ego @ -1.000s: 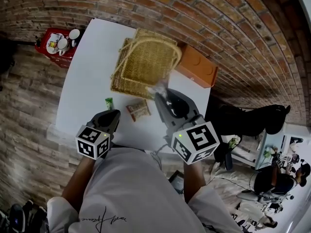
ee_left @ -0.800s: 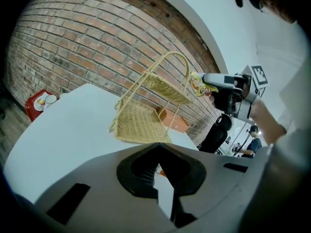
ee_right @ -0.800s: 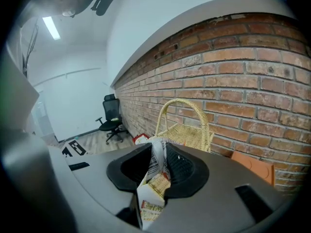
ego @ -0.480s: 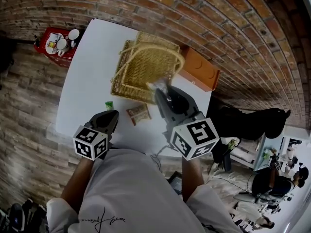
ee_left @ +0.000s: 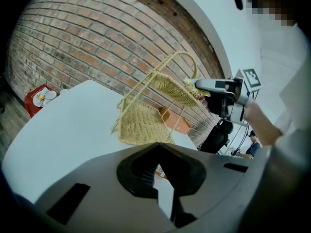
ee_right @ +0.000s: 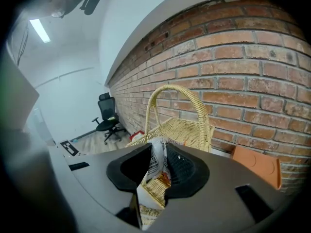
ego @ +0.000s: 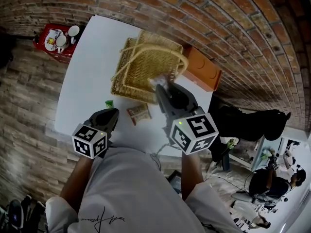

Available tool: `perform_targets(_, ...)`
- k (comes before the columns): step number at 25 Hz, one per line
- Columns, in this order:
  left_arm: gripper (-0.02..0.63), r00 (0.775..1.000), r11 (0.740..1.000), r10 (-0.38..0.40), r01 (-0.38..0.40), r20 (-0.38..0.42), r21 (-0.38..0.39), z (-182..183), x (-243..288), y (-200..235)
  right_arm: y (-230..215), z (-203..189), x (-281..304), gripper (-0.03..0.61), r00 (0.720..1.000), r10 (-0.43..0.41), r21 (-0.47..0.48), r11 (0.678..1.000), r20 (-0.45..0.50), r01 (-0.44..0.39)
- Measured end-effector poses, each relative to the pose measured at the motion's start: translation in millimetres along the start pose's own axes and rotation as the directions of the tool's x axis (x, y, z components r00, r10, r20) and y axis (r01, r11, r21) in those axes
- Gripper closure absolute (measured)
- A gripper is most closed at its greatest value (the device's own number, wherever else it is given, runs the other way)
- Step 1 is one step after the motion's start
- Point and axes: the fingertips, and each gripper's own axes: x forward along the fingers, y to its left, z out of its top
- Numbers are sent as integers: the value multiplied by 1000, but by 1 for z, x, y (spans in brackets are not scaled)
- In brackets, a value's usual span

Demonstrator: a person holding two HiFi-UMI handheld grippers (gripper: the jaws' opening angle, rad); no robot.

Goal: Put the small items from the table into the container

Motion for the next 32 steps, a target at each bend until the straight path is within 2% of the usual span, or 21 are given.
perform_targets(16, 604, 1000, 999, 2, -2, 6, -35, -2, 0, 5, -2, -7, 8, 477, 997, -22, -50, 999, -74, 18)
perform_targets(24, 604, 1000, 999, 7, -6, 14, -40, -2, -3, 9, 0, -5, 10, 454, 998, -16, -45, 999, -67, 13)
perform_targets(28, 604, 1000, 999, 10, -9, 21, -48, -3, -5, 10, -4, -3, 5, 454, 998, -43, -37, 998, -45, 41)
perform_targets(32, 604, 999, 996, -7, 12, 48, -90, 2, -7, 11, -6, 3, -2, 454, 997, -75, -31, 997, -7, 75)
